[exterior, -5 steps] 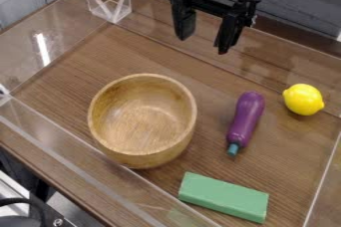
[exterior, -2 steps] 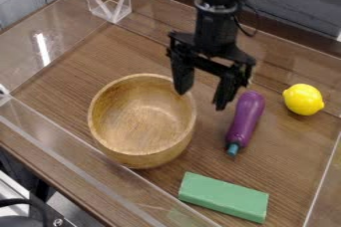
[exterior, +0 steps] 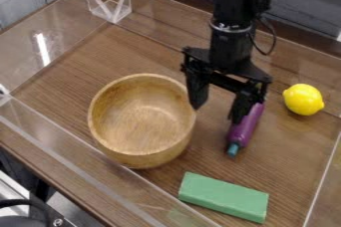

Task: Put the purple eggplant in the brown bowl

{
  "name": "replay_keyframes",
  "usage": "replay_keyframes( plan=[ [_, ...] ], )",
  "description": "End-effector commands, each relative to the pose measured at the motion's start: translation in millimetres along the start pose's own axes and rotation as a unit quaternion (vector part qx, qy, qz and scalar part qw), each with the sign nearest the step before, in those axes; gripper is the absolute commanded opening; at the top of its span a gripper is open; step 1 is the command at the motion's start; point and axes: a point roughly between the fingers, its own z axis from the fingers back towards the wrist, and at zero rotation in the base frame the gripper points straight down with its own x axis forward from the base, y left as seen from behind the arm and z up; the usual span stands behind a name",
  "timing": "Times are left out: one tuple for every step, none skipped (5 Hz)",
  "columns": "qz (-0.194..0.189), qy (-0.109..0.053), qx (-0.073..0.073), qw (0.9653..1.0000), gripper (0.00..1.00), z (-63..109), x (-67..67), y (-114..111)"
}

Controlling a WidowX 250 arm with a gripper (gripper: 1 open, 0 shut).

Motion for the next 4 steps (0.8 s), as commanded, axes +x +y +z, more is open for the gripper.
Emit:
replay_keyframes(
  plan=[
    [-0.004,-0.025,-0.007,0.9997,1.0,5.5,6.2,-9.0],
    [-0.005,-0.029,-0.011,0.9995,1.0,-0.7,10.4,-14.3],
    [-0.005,-0.032,-0.015,0.9994,1.0,-6.8,14.2,-18.6],
    [-0.004,-0.033,-0.017,0.9993,1.0,-13.6,17.2,-21.6]
  ],
)
